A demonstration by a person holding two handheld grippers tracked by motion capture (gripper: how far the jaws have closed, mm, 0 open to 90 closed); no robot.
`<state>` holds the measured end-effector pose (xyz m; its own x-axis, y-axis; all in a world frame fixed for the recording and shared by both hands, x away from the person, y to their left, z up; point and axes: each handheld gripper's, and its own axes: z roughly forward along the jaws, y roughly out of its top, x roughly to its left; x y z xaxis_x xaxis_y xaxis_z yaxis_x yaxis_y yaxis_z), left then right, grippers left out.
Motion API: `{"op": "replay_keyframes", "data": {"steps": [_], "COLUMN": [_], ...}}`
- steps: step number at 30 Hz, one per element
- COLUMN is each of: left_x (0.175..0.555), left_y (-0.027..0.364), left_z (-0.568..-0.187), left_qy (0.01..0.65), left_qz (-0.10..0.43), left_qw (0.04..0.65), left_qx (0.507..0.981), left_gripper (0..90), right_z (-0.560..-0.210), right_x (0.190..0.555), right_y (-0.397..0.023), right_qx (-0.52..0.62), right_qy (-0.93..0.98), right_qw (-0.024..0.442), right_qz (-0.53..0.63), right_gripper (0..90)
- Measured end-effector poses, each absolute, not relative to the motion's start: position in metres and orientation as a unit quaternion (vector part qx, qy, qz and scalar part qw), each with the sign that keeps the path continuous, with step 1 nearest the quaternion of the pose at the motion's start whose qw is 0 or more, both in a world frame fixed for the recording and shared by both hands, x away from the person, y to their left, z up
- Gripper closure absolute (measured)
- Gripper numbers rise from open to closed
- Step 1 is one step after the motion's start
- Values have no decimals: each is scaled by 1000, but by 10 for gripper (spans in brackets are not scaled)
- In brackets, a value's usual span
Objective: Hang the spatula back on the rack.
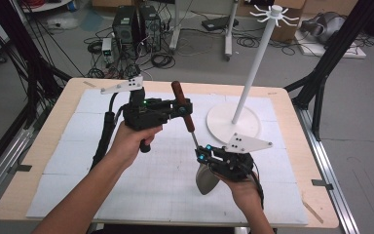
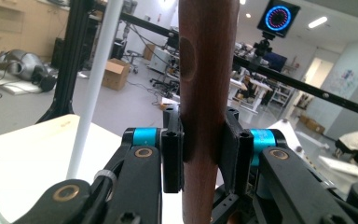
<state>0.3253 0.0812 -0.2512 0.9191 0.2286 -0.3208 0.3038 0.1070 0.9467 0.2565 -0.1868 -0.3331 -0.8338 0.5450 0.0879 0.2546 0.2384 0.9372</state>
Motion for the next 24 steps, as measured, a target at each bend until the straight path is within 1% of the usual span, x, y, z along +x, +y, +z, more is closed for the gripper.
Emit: {"op": "replay_keyframes", "data": {"steps": [5, 6, 10, 13, 19, 24], "left_x": [322, 321, 320, 318, 315, 313], "left_y": [80, 80, 80, 79, 76, 75], "left_z": [-246, -245, -241, -241, -241, -242], "left_qy": [182, 181, 170, 155, 125, 106], "left_qz": [-13, -13, -9, -14, -25, -35], "left_qw": [715, 714, 710, 708, 705, 704], "left_qx": [675, 676, 684, 689, 698, 702], "left_gripper": [729, 729, 729, 730, 729, 729], "right_z": [-333, -333, -330, -323, -300, -288], "right_x": [259, 260, 262, 265, 274, 281], "right_y": [-187, -188, -189, -190, -189, -183], "right_qx": [249, 247, 235, 212, 160, 133], "right_qy": [775, 775, 771, 762, 746, 749], "right_qw": [121, 118, 106, 94, 62, 36], "right_qz": [568, 570, 582, 605, 644, 648], "right_gripper": [820, 805, 656, 583, 559, 597]}}
